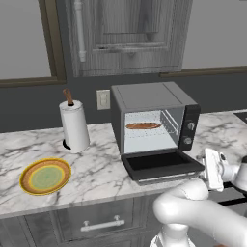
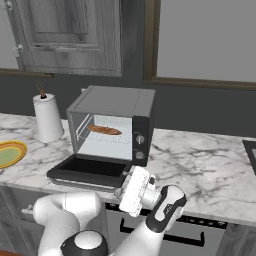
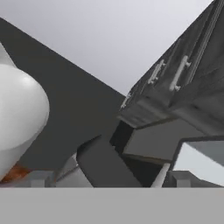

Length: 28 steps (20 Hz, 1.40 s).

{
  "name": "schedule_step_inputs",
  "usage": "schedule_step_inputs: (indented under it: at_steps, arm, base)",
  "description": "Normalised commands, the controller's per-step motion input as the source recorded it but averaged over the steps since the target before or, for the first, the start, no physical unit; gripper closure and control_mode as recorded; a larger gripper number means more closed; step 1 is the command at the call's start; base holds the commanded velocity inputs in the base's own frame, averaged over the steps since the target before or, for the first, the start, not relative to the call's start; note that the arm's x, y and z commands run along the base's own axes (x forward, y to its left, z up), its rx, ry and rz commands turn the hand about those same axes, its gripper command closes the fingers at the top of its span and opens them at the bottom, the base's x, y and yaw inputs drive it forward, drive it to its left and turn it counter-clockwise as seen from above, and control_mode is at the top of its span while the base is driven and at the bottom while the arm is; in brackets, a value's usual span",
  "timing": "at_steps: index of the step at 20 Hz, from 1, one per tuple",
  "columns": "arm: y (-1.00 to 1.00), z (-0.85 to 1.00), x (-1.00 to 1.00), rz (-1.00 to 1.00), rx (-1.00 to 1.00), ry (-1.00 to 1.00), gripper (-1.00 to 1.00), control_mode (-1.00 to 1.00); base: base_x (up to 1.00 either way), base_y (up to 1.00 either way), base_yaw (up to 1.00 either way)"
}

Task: Pull the toaster oven rack outwards. Pick up the baguette from the plate and place it on the toaster oven rack. Close the toaster oven door fully and set the temperature to the lowest setting.

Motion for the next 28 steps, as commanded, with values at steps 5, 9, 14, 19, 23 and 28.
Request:
schedule_step_inputs:
  at_steps: [5,9,14,19,23,28]
  arm:
    - [0.97,0.01,0.60,-0.60,-0.07,-0.17,-1.00,-1.00]
    - [1.00,0.11,0.82,-0.50,-0.10,-0.05,-1.00,-1.00]
    - [1.00,0.26,0.97,-0.41,-0.10,-0.01,-1.00,-1.00]
    - [1.00,0.37,1.00,-0.35,-0.09,0.00,-1.00,-1.00]
    - [1.00,0.44,1.00,-0.33,-0.08,0.00,-1.00,-1.00]
    - [1.00,0.50,0.84,-0.33,-0.04,-0.03,-1.00,-1.00]
  base:
    - [0.00,0.00,0.00]
    - [0.00,0.00,0.00]
    - [0.00,0.00,0.00]
    - [0.00,0.00,0.00]
    - [0.00,0.00,0.00]
    - [0.00,0.00,0.00]
